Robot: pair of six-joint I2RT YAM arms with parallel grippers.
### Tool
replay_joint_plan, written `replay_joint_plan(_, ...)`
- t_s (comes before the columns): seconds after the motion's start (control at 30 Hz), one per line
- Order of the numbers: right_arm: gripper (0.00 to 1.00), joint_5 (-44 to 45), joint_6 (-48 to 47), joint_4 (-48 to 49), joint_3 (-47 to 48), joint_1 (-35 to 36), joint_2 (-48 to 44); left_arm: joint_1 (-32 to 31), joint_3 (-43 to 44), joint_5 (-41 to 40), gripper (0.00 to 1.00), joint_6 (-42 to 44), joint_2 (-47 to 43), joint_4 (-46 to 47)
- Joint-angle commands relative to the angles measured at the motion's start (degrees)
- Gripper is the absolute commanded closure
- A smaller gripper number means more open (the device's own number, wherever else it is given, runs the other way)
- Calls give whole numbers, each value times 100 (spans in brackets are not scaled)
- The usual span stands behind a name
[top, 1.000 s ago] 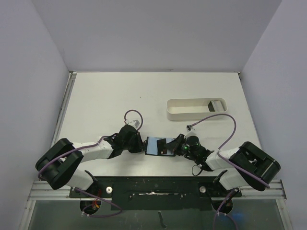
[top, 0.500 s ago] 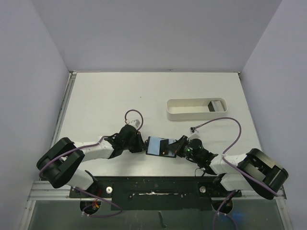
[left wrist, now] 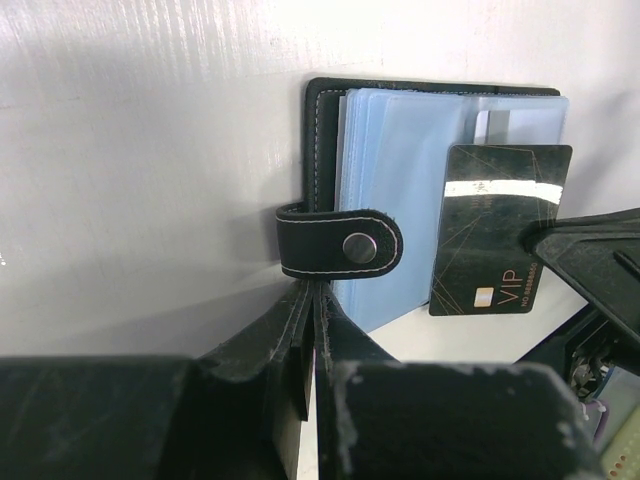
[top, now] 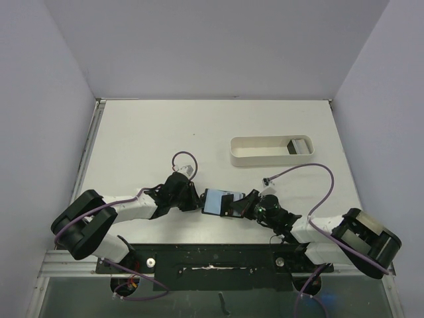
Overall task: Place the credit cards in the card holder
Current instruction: Insert the credit card into the card holder.
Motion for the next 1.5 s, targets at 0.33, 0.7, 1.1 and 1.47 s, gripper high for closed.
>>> replay_joint_plan(0.33,100,579,-133,-123,55,163,-200,-20,-153,-70,97,24,85,-45)
replay_joint_plan(0.7,100,474,-153,-274,269,75,42,-24,-173,-17,97,-2,116,19)
replay_joint_plan(1.1,100,183,-87,-25,250,-146,248,-68,-188,40,97,-47,154,114)
replay_joint_plan(1.47,100,-260,28,400,240,-428,457,-116,-162,55,97,-82,271,169)
